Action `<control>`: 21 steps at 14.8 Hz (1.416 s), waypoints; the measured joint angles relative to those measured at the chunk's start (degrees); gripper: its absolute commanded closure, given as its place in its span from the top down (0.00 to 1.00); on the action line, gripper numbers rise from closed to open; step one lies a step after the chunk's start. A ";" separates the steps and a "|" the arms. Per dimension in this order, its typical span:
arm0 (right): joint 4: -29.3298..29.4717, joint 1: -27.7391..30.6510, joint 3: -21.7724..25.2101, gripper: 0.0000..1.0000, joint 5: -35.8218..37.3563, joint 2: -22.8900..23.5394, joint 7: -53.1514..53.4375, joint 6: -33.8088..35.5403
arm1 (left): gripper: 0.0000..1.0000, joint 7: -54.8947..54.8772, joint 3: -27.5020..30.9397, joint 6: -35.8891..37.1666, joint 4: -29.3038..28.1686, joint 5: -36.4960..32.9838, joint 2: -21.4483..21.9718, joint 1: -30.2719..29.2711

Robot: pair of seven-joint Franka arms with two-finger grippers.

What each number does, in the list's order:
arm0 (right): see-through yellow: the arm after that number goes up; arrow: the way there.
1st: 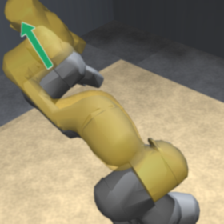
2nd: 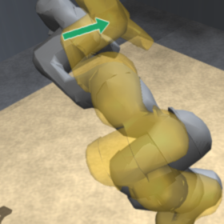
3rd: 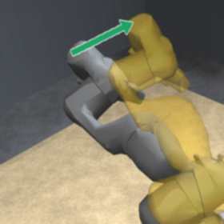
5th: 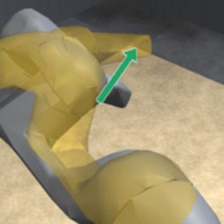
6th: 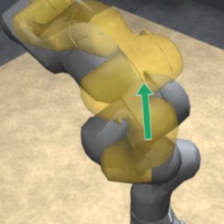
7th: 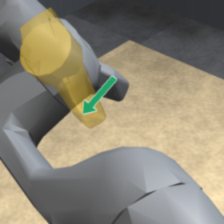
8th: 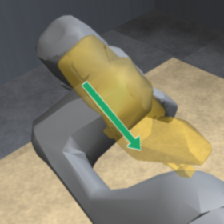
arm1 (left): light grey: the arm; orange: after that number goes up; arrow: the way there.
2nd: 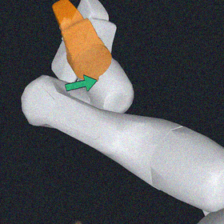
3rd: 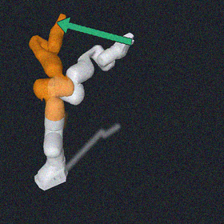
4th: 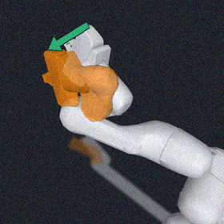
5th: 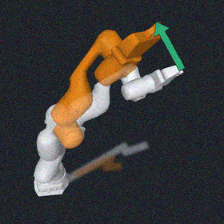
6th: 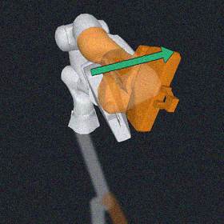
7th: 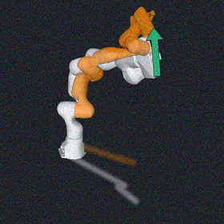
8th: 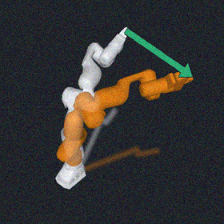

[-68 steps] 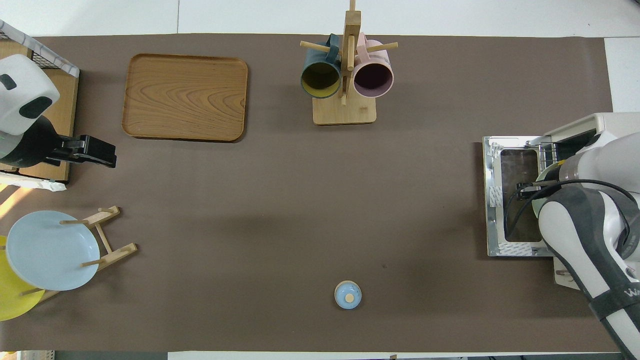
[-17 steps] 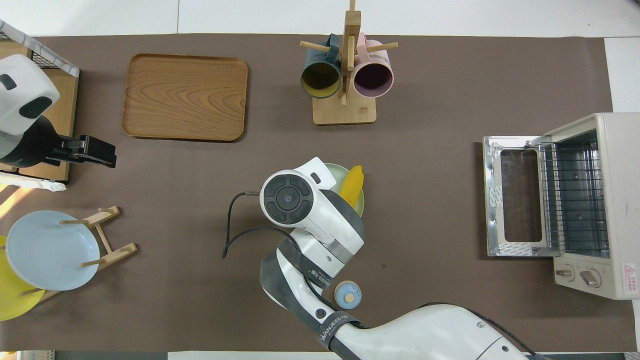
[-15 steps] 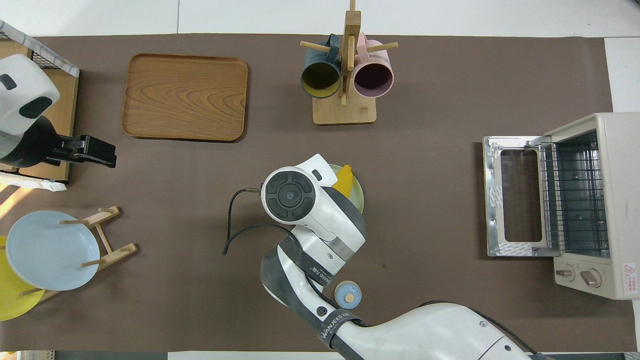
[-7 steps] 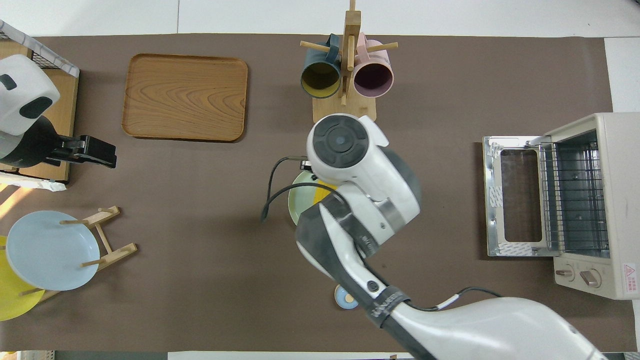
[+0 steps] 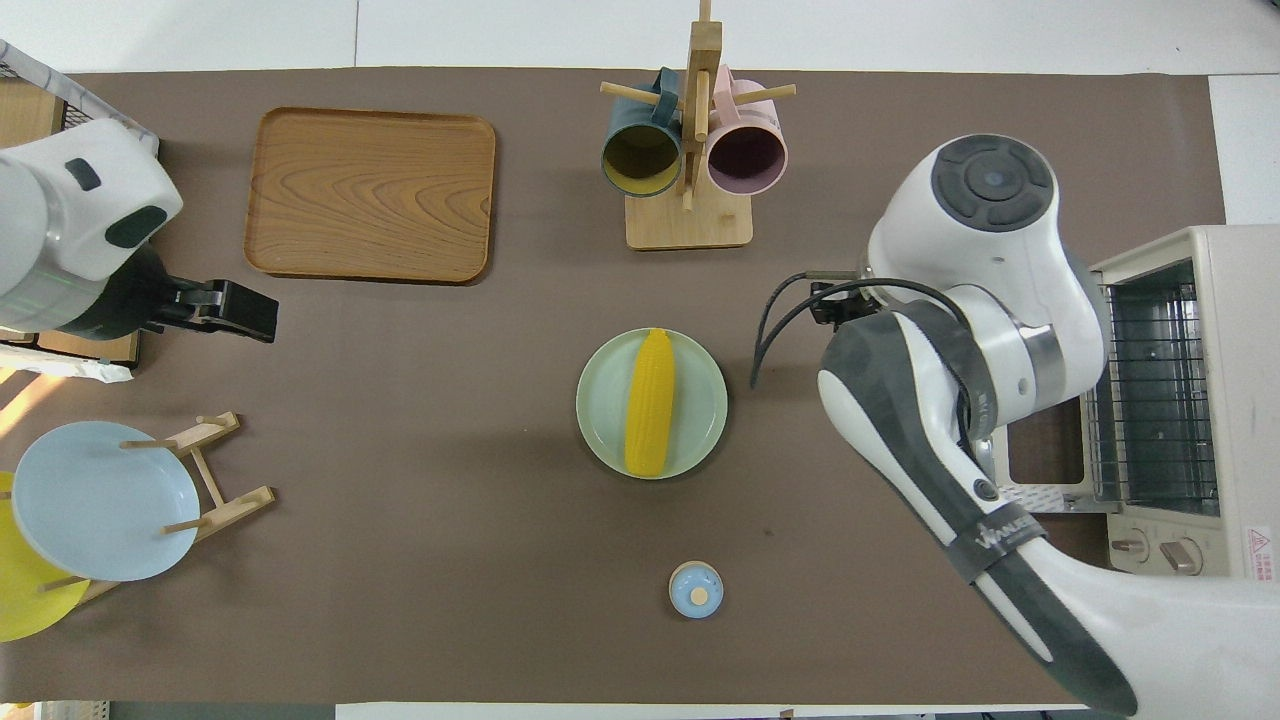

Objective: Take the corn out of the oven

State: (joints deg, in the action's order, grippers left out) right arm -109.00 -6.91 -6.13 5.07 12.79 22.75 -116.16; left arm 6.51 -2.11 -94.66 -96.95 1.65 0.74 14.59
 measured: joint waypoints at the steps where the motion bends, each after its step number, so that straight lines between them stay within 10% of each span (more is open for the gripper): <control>1: -2.72 0.32 -0.02 0.49 0.00 -0.35 -0.21 -3.52 | 1.00 1.64 -0.12 -1.58 -1.18 0.69 0.01 1.93; 7: -14.45 1.66 -0.04 0.45 0.00 -2.72 -0.71 -14.46 | 1.00 9.22 -0.35 -15.24 -7.97 6.21 -3.94 13.35; 12: -16.72 4.63 -0.02 0.00 0.00 -3.77 -3.76 -14.33 | 1.00 13.84 -0.36 -27.06 -8.33 6.68 -13.45 21.15; 21: -20.12 8.61 -0.02 0.00 6.35 -4.01 -6.50 -16.35 | 1.00 17.71 -0.35 -36.10 -8.42 6.76 -22.90 26.69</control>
State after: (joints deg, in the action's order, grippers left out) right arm -129.11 1.70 -6.15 11.42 8.78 16.25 -132.51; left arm 24.22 -2.45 -130.76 -105.37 8.41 -22.15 41.28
